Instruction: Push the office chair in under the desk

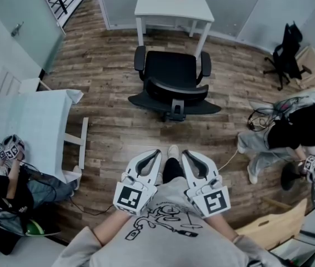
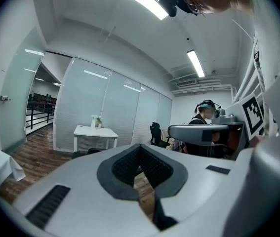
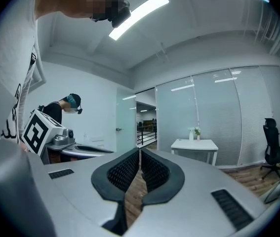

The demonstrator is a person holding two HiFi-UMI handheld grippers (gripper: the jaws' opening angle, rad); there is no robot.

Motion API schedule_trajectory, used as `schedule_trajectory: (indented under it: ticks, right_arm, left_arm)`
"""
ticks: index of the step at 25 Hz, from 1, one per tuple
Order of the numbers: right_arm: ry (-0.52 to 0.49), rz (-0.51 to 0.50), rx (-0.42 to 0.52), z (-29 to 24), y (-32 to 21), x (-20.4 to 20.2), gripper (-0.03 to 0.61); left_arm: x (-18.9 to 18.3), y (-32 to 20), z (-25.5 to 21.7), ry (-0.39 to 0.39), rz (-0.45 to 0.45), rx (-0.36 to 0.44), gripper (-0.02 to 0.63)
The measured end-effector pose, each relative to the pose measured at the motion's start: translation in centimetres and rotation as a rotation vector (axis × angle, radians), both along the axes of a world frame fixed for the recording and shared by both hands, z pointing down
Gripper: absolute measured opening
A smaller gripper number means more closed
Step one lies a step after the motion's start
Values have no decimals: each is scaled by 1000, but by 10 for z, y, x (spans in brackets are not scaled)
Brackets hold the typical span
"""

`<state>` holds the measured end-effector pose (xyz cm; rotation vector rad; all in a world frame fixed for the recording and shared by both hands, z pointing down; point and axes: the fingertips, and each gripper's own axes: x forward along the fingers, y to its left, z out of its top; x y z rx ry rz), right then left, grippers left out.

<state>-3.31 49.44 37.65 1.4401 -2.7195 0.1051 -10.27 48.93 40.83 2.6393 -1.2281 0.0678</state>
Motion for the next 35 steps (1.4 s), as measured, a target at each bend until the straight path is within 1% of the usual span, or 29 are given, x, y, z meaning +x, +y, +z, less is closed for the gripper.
schedule_trajectory:
  ticks: [6, 10, 13, 20, 25, 30, 35]
  right_arm:
    - [13, 15, 8, -2, -8, 3, 40]
    - [22, 29, 6, 0, -16, 8, 40]
    - [31, 38, -2, 4, -21, 13, 40]
    - [63, 42, -7, 15, -36, 20, 40]
    - [112, 36, -13, 28, -53, 23, 40]
    - [187, 30, -27, 51, -72, 26, 41]
    - [206, 21, -52, 64, -88, 32, 41]
  left_arm:
    - [2, -8, -1, -2, 16, 8, 3]
    - [7, -15, 1, -41, 41, 21, 3]
    - [10, -21, 4, -53, 50, 34, 3]
    - [13, -36, 14, -79, 68, 13, 3]
    - [16, -52, 26, -149, 82, 31, 4]
    - [15, -70, 45, -213, 79, 23, 5]
    - [14, -90, 61, -265, 102, 11, 5]
